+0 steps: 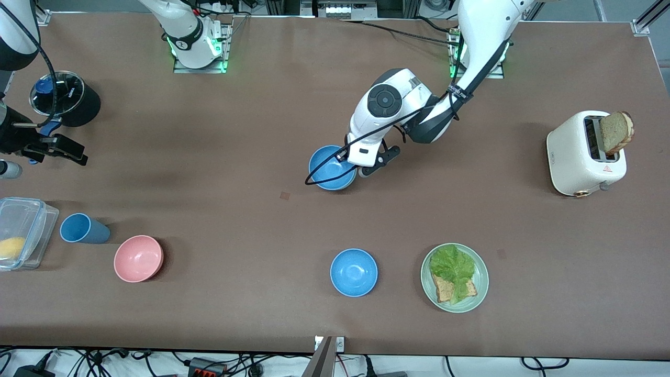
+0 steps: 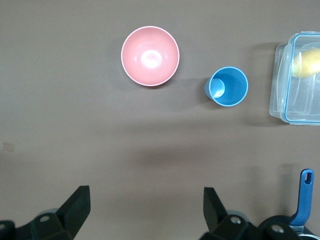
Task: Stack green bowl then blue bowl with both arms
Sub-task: 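Lower the blue bowl into the green bowl and open the left gripper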
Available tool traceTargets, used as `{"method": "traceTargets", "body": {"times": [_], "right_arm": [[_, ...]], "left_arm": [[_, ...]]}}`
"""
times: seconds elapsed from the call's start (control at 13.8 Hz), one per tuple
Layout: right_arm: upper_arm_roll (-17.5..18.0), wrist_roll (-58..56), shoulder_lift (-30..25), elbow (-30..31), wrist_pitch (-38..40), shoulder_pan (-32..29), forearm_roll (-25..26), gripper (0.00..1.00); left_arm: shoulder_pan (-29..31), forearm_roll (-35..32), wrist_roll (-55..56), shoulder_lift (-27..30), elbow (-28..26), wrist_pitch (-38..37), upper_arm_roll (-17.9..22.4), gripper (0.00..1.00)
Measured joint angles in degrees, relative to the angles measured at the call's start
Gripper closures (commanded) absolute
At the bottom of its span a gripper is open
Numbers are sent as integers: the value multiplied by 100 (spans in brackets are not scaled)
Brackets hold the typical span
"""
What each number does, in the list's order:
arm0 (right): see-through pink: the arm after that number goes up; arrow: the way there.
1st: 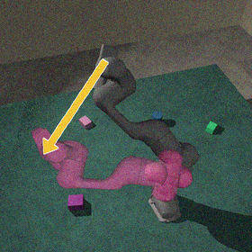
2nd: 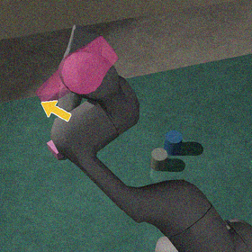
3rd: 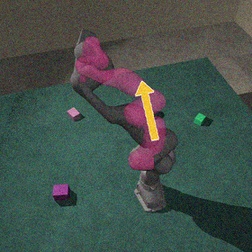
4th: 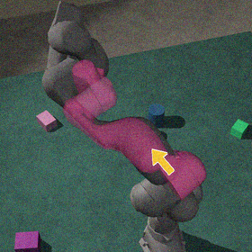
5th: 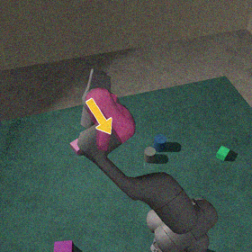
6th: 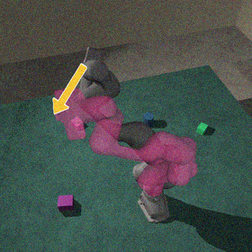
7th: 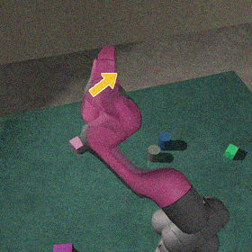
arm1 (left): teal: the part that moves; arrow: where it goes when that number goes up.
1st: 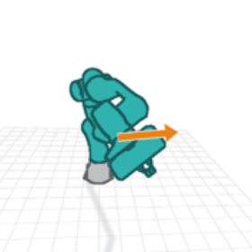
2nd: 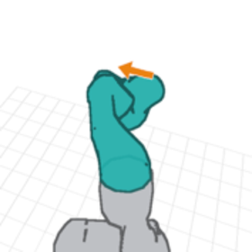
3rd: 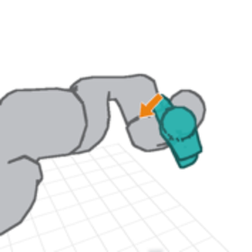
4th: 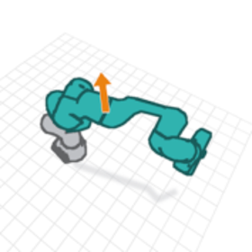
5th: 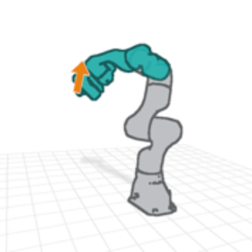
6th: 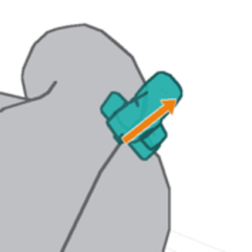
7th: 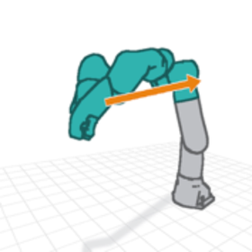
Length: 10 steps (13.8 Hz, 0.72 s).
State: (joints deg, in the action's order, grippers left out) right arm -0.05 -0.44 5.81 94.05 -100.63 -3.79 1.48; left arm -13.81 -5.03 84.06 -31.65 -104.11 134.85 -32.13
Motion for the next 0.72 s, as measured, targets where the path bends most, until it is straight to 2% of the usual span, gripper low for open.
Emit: {"method": "traceTargets", "body": {"times": [0.72], "right_arm": [[0, 0, 0, 0, -1, -5, 0, 0]], "left_arm": [[7, 0, 4, 0, -84, 1, 34, 100]]}}
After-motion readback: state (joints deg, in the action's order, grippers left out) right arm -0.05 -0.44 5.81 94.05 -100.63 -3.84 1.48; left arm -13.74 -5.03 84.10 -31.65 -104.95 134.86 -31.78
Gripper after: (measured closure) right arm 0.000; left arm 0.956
